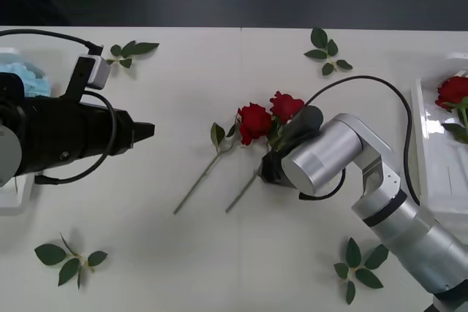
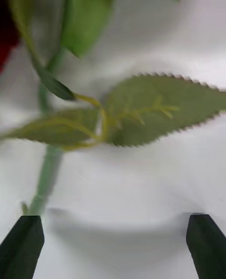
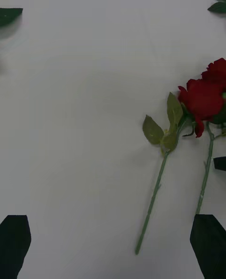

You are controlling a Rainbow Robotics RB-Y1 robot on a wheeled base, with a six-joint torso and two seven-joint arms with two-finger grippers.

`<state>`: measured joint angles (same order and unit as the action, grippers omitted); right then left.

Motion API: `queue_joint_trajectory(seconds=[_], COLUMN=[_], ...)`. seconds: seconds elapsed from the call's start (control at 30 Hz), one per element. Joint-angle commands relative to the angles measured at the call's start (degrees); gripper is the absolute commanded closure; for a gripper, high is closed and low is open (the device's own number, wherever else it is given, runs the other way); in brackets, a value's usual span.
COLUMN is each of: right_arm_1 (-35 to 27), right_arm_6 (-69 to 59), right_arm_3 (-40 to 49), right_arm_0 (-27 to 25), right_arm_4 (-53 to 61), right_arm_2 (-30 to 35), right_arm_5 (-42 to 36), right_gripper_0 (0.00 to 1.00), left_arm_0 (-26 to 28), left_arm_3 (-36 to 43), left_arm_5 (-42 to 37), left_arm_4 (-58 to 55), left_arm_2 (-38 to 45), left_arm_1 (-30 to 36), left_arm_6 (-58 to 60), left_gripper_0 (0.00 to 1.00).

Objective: Put the red flowers into the right box and the blue flowers into the left box

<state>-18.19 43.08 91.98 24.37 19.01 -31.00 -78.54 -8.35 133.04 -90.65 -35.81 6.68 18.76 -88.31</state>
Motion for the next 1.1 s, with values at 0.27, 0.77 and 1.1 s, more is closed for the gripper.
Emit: queue_joint_trajectory(seconds=[0.27, 0.77, 1.1], right_arm_1=[3.7, 5.2, 7.3], right_arm_6=[-4.2, -9.6, -14.1], right_arm_3=[0.0, 0.0, 0.0], right_arm_0=[2.0, 4.1, 4.7], right_arm_4=[-1.6, -3.5, -5.3], right_arm_2=[2.0, 2.8, 3.4], right_arm_5=[-1.6, -7.5, -7.2], right_gripper_0=[0.11, 0.10, 0.11], left_arm_0=[-8.3, -17.5, -22.9], left_arm_3=[-11.5, -31.4, -43.2], left_arm_5=[0.0, 6.0, 11.6], left_arm_4=[6.8, 17.5, 21.0], left_arm_2=[-13.3, -22.4, -28.9], left_arm_1=[0.8, -7.6, -9.8], left_arm_6=[-3.0, -4.8, -5.3], left_gripper_0=[0.00, 0.00, 0.00])
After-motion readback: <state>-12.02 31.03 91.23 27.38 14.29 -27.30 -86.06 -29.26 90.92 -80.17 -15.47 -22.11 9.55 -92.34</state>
